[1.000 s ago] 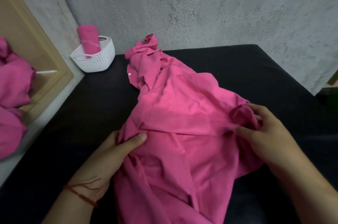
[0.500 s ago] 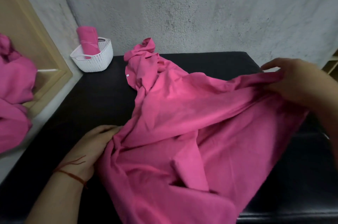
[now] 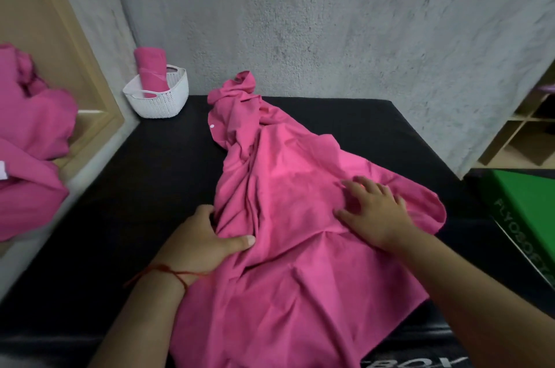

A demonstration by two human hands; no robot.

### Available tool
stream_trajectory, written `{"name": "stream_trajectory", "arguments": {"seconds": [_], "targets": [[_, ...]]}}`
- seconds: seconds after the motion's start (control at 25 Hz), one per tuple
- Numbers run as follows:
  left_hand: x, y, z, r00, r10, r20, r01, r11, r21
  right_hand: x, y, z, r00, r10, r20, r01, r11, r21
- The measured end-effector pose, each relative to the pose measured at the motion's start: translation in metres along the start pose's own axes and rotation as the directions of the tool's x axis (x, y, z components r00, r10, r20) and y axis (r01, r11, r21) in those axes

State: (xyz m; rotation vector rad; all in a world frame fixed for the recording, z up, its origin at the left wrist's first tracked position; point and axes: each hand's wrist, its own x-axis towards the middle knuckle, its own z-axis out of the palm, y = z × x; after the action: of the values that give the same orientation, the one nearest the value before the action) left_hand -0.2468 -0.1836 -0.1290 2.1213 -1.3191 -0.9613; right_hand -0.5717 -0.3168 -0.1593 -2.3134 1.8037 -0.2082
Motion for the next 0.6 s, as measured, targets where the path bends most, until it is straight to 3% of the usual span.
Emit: {"name": "stream_trajectory", "arguments": {"seconds": [0.12,0.24,0.32,0.48,0.56,0.6], "targets": [[0.011,-0.006,-0.002,1.0,-0.009,0.029,0.02,0.922,-0.386,-0.02,0.011,0.025,0.994,0.1,-0.033,-0.103,0.991,-0.086],[0.027,-0.022,-0.002,0.981,-0.182,0.073,0.166,0.57,-0.805,-0.035,0.012,0.033,0.99,0.058,-0.129,-0.069,0.994,-0.08],[0.031,-0.029,-0.001,0.978,-0.178,0.107,0.18,0.472,-0.863,-0.033,0.012,0.032,0.988,0.06,-0.14,-0.072,0.994,-0.087],[0.016,-0.014,0.001,0.953,-0.015,0.303,0.28,0.427,-0.86,-0.03,0.009,0.034,0.988,0.073,-0.14,-0.088,0.99,-0.107],[0.011,-0.005,0.007,0.938,0.029,0.346,0.298,0.446,-0.844,-0.031,0.01,0.035,0.986,0.072,-0.148,-0.087,0.992,-0.095],[0.012,-0.005,0.011,0.953,0.034,0.302,0.251,0.472,-0.845,-0.031,0.01,0.035,0.985,0.072,-0.154,-0.087,0.992,-0.091]]}}
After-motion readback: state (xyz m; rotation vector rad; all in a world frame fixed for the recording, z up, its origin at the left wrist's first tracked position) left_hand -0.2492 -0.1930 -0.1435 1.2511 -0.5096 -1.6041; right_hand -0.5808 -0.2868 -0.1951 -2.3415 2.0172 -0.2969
